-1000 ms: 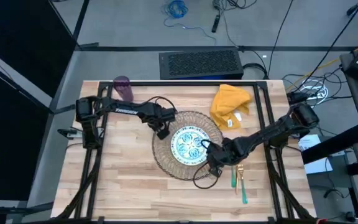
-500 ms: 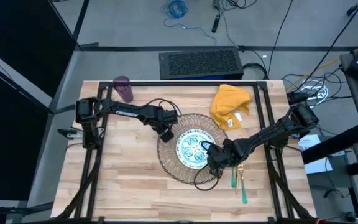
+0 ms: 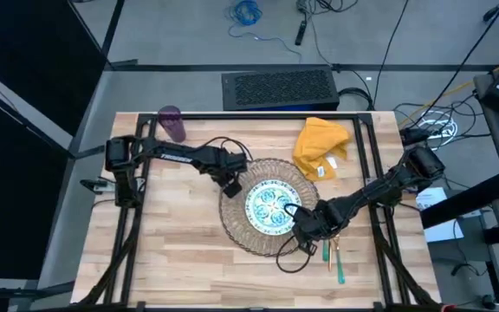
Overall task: Set table place
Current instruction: Put the white patterned plate on the tablemat
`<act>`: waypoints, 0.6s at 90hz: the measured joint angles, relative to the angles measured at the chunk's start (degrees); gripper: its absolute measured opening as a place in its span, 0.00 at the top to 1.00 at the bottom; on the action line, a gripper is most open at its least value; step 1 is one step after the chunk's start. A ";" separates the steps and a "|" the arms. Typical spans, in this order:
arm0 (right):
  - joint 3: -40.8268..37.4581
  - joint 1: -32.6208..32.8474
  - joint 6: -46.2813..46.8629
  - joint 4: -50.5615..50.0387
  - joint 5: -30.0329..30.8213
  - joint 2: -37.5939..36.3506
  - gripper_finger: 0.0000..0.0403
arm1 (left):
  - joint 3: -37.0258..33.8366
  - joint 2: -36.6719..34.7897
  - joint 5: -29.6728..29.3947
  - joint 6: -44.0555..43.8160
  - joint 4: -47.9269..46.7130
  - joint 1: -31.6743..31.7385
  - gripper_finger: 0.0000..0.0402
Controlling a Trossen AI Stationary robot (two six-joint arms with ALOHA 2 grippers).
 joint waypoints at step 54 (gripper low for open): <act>0.02 -9.60 -4.84 3.68 -2.68 0.00 1.00 | 0.02 0.00 -1.07 3.33 -3.85 2.24 0.96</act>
